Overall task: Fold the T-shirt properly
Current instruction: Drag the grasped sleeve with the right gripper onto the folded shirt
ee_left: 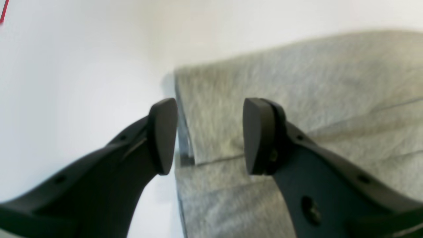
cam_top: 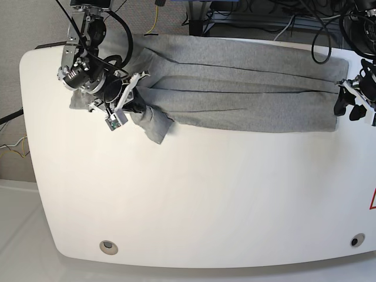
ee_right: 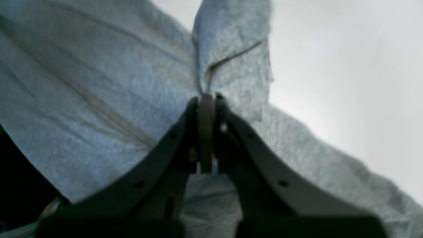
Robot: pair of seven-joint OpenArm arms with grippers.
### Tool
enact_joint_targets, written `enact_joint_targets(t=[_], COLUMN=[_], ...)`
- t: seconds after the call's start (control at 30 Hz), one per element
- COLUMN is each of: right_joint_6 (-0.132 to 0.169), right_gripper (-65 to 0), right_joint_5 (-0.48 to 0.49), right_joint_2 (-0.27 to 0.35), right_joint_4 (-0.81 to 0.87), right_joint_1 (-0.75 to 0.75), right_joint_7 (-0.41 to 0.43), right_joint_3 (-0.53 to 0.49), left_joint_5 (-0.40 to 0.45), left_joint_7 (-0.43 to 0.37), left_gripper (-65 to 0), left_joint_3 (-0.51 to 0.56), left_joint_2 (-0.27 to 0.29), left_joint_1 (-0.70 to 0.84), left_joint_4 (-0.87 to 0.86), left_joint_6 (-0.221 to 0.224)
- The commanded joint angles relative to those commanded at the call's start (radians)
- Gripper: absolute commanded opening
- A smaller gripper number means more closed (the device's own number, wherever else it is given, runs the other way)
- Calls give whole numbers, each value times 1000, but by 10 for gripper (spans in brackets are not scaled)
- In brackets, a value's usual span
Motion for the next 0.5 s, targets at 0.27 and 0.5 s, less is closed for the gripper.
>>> enact_joint_targets(t=[0.27, 0.5], right_joint_6=[4, 4], right_gripper=[-650, -650], right_joint_5=[13, 51], right_joint_2=[28, 85], right_joint_4=[44, 34], right_joint_1=[-80, -89], right_joint_7=[1, -8], right_joint_3=[7, 3], left_joint_5=[1, 2], left_joint_7=[10, -2], left_gripper=[-347, -346], left_joint_3=[4, 2], left_joint_2=[2, 1], left_joint_1=[2, 3], left_joint_4=[-14, -12], left_joint_6=[0, 7])
